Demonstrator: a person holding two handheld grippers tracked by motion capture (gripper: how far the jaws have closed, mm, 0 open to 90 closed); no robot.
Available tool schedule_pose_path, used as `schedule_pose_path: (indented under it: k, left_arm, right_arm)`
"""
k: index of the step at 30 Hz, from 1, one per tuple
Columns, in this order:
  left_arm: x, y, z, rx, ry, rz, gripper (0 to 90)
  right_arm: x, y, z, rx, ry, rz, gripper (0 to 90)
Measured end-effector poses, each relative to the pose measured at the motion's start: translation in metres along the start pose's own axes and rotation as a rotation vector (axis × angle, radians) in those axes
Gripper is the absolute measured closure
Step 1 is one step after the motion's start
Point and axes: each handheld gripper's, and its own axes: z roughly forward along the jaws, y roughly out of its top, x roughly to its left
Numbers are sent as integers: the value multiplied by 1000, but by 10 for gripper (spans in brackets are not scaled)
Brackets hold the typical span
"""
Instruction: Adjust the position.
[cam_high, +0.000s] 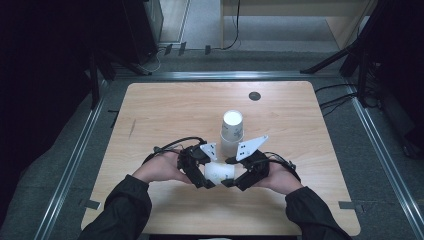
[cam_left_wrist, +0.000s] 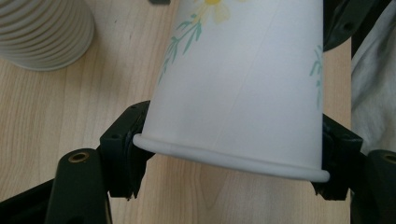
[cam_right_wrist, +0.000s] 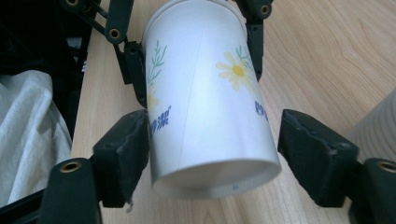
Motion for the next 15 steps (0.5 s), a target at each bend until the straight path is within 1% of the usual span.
schedule_pose_path:
  k: [2,3,5,7,9,11,12,13,15]
  left_arm:
    - [0,1,0,-1,4,7,263]
    - [0,0,0,-1,3,9,263]
    - [0,0,0,-1,0,6,263]
    - [-1,-1,0,-6,-3,7,254]
    - [-1,-2,0,-14,4,11,224]
    - [-1,-3,-2,-26,7,1,138]
    - [0,-3,-3,-34,16,4,125]
    - [0,-4,-4,-47,18,-3,124]
    - [2,-6,-8,-71,6,-8,112]
  right_arm:
    - [0,0,1,1,12,-7,311]
    - [1,1,2,5,25,-4,325]
    - [0,1,2,8,23,-7,335]
    - [1,1,1,11,32,-7,343]
    - [2,2,1,9,36,-16,345]
    - [2,2,0,4,27,-20,346]
    - [2,2,-1,3,29,-17,346]
    - [1,2,-2,-2,23,-22,346]
    - [0,2,-5,-10,26,-13,345]
